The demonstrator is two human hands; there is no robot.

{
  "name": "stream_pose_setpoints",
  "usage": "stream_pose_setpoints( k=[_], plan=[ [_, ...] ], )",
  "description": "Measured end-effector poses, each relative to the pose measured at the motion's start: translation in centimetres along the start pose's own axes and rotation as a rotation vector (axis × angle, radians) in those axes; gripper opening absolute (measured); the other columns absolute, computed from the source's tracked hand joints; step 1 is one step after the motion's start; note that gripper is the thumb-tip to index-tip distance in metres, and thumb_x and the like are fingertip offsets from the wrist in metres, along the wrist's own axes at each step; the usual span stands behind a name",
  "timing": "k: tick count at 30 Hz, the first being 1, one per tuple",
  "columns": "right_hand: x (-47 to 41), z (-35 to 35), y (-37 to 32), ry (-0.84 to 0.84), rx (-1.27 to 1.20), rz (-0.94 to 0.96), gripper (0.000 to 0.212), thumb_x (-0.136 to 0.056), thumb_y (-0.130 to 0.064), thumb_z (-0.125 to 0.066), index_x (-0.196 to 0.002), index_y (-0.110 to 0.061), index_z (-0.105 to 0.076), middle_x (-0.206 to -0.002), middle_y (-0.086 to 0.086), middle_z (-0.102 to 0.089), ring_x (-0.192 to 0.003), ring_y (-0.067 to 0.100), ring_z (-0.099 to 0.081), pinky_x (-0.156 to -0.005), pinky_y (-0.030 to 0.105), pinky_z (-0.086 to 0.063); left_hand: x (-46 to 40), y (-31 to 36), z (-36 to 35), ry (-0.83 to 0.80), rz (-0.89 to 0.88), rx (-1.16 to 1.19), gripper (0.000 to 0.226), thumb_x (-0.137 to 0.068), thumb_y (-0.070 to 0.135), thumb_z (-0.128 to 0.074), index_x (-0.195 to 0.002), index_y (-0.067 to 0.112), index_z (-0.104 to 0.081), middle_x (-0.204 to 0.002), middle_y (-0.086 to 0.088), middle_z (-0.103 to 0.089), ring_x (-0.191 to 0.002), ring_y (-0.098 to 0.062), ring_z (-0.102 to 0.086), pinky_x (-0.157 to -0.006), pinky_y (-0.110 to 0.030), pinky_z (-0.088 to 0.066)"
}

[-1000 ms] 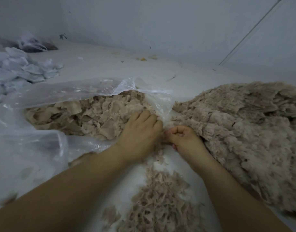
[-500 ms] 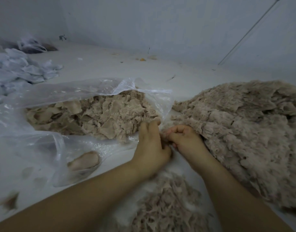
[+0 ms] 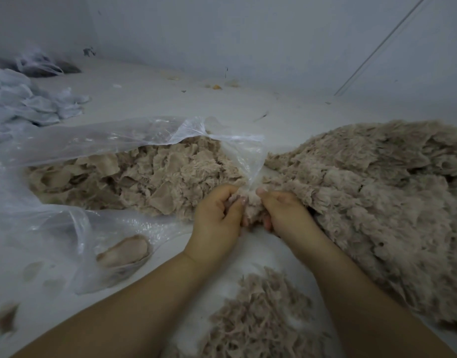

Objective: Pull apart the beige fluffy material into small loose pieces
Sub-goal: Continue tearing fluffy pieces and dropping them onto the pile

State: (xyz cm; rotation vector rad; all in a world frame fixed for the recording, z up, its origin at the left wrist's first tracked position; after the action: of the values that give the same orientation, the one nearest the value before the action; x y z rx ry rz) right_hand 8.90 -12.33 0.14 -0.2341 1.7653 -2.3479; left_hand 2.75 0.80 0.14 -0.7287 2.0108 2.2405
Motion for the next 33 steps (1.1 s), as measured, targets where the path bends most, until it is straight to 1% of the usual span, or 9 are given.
stream_pose_setpoints(
  k=[6, 10, 13, 17, 20, 24, 26, 29, 33],
  plan=[
    [-0.8, 0.1, 0.7, 0.084, -0.04, -0.118, 0.036, -0.096, -0.047, -0.052, -0.077, -0.016, -0.051, -0.04, -0.01, -0.044, -0.033, 0.001, -0.037, -0.049, 0.027, -0.029, 0.0, 0.5, 0.7, 0.072, 0.056, 0.059, 0.02, -0.096, 0.006, -0.058, -0.076, 0.008, -0.06, -0.05, 0.0, -0.055, -0.042, -0.012, -0.046, -0.043, -0.024, -0.041],
    [-0.8, -0.1, 0.8, 0.078, -0.155, -0.141, 0.029, -0.097, -0.042, -0.054, -0.088, -0.015, -0.059, -0.054, -0.004, -0.056, -0.047, 0.008, -0.054, -0.051, 0.025, -0.045, -0.5, 0.4, 1.4, 0.185, 0.048, 0.081, 0.026, -0.097, 0.008, -0.057, -0.071, 0.014, -0.057, -0.05, 0.003, -0.053, -0.043, -0.011, -0.044, -0.043, -0.024, -0.039],
    [-0.8, 0.1, 1.0, 0.051, -0.188, -0.106, 0.028, -0.092, -0.045, -0.06, -0.078, -0.023, -0.05, -0.061, 0.004, -0.054, -0.052, 0.015, -0.055, -0.056, 0.027, -0.046, -1.0, 0.1, 2.0, 0.19, 0.053, 0.076, 0.028, -0.097, 0.007, -0.056, -0.069, 0.011, -0.055, -0.049, 0.0, -0.049, -0.045, -0.012, -0.043, -0.044, -0.025, -0.038],
    [-0.3, 0.0, 0.6, -0.017, -0.123, 0.035, 0.039, -0.074, -0.054, -0.066, -0.079, -0.016, -0.059, -0.052, -0.005, -0.049, -0.043, 0.01, -0.044, -0.045, 0.022, -0.037, -0.9, 0.4, 1.9, 0.161, -0.117, -0.156, 0.033, -0.091, 0.005, -0.059, -0.062, 0.014, -0.049, -0.055, 0.01, -0.041, -0.054, -0.002, -0.036, -0.053, -0.016, -0.033],
    [0.1, 0.0, 0.2, -0.046, -0.132, 0.092, 0.052, -0.082, -0.057, -0.061, -0.075, -0.006, -0.063, -0.044, -0.005, -0.046, -0.038, 0.006, -0.04, -0.043, 0.021, -0.036, -0.9, 1.0, 1.8, 0.183, -0.343, -0.425, 0.027, -0.086, 0.006, -0.06, -0.064, 0.018, -0.05, -0.068, 0.01, -0.043, -0.065, -0.002, -0.039, -0.059, -0.013, -0.032],
    [0.9, 0.1, -0.7, -0.078, -0.169, 0.118, 0.062, -0.09, -0.056, -0.05, -0.059, -0.003, -0.061, -0.038, -0.005, -0.041, -0.034, 0.003, -0.035, -0.039, 0.015, -0.031, 0.0, 0.9, 0.7, -0.011, -0.609, -0.674, 0.02, -0.09, 0.013, -0.054, -0.088, 0.005, -0.072, -0.077, -0.006, -0.05, -0.063, -0.016, -0.046, -0.046, -0.031, -0.043],
    [1.0, 0.1, -1.0, -0.122, -0.231, 0.115, 0.052, -0.092, -0.042, -0.053, -0.058, -0.002, -0.056, -0.039, -0.003, -0.038, -0.034, 0.003, -0.031, -0.038, 0.013, -0.028, 0.4, 0.9, 0.2, -0.106, -0.664, -0.733, 0.021, -0.09, 0.014, -0.054, -0.091, 0.005, -0.072, -0.078, -0.008, -0.052, -0.059, -0.021, -0.049, -0.041, -0.034, -0.043],
    [0.9, 0.2, -0.9, -0.173, -0.227, 0.101, 0.033, -0.099, -0.013, -0.05, -0.074, 0.006, -0.059, -0.044, -0.001, -0.044, -0.037, 0.002, -0.034, -0.041, 0.014, -0.03, 0.6, 0.9, 0.2, -0.185, -0.623, -0.668, 0.021, -0.091, 0.022, -0.057, -0.087, 0.009, -0.073, -0.079, -0.003, -0.054, -0.063, -0.017, -0.051, -0.049, -0.035, -0.045],
    [0.9, 0.3, -0.7, -0.147, -0.218, 0.116, 0.04, -0.101, -0.014, -0.047, -0.061, -0.007, -0.048, -0.041, -0.003, -0.037, -0.036, 0.003, -0.032, -0.04, 0.012, -0.031, -0.2, 0.9, 1.3, 0.044, -0.359, -0.364, 0.025, -0.09, 0.027, -0.06, -0.072, 0.011, -0.065, -0.074, -0.001, -0.053, -0.067, -0.011, -0.052, -0.06, -0.028, -0.045]
  ],
)
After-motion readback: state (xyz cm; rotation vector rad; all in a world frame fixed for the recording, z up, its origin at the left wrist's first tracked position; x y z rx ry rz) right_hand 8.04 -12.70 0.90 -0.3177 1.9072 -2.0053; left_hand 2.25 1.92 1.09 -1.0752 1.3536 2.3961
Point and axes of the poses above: each hand's wrist, its own x-axis away from the middle knuckle, its own z-axis out of the back of the hand, y = z × x, the point moved 1 cm from there along -x, towards the middle knuckle
